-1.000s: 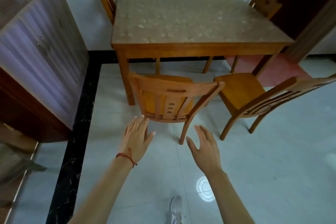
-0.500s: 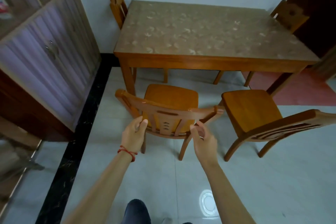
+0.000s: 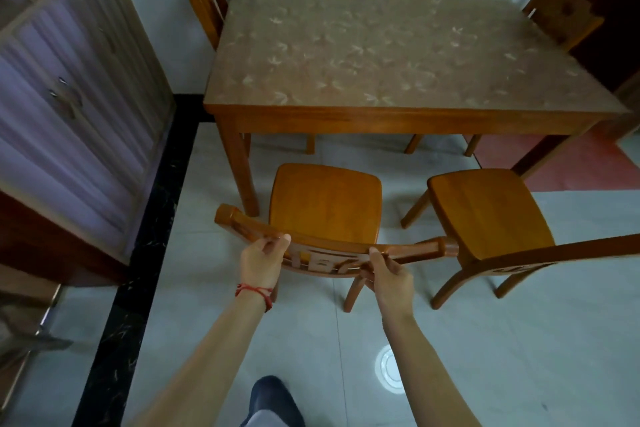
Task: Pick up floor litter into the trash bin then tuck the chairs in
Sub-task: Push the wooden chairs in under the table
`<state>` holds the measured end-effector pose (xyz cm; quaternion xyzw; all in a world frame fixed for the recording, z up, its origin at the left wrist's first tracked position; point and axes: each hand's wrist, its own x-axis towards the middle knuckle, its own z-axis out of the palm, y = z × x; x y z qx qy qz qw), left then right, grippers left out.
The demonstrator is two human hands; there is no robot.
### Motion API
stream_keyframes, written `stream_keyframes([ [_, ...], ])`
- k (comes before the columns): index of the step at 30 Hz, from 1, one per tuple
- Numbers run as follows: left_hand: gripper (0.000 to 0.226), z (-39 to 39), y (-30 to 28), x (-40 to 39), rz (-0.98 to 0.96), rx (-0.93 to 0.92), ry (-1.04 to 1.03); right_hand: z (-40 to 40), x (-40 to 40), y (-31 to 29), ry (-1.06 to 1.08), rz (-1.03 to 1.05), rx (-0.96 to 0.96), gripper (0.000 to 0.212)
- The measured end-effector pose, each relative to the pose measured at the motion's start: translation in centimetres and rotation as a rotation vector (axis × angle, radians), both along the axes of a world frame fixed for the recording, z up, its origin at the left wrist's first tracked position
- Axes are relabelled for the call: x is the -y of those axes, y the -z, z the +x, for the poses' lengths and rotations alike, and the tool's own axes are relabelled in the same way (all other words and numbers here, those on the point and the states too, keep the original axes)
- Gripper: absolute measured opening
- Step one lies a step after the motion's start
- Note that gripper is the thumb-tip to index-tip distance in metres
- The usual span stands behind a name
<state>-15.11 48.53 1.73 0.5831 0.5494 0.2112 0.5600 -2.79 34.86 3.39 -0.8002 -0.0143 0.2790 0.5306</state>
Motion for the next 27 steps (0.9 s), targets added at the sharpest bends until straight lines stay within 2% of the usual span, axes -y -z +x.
stream_keyframes([
  [2,0.03,0.3,0.5,-0.7,-0.001,-0.005,-0.013,0.0,-0.7,0.4,0.036,-0.006,0.01,0.03],
  [6,0.02,1.3,0.7,-0.7,0.018,0.004,-0.066,0.3,-1.4,0.7,0.074,-0.019,0.044,0.031],
  [13,0.023,2.1,0.4,0.3,0.081,0.018,-0.122,1.5,-1.5,0.5,0.081,-0.017,0.066,0.033],
  [18,0.025,4.5,0.2,1.2,0.11,0.024,-0.126,4.4,-1.1,0.4,0.054,-0.024,0.09,0.041],
  [24,0.031,8.4,0.4,1.6,0.134,0.017,-0.16,9.0,-1.4,0.3,0.031,-0.011,0.104,0.037],
  [27,0.032,10.7,0.3,1.2,0.115,0.023,-0.214,11.5,-2.0,0.1,-0.028,0.009,0.1,0.042],
])
